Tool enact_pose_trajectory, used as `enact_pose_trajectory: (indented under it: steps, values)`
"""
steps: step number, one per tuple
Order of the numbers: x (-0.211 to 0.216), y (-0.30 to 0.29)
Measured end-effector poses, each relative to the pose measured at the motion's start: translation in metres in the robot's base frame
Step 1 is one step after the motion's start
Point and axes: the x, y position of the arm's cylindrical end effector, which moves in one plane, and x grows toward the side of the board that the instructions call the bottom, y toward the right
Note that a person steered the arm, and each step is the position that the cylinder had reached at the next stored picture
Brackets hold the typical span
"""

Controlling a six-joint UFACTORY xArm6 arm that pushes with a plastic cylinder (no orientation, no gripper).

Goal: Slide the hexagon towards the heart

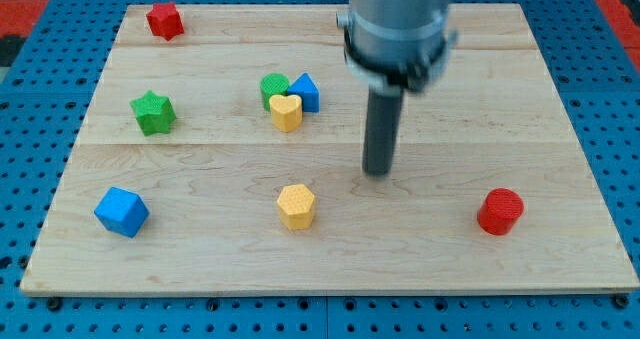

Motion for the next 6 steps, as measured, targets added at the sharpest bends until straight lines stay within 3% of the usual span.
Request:
enact_pose_trajectory:
  steps: [1,2,3,4,5,6]
  values:
    - [0.064,-0.020]
    - [0.037,-0.048]
    - [-0.006,-0.036]
    - [0.036,-0.056]
    - [0.008,-0.108]
    - [0.018,-0.124]
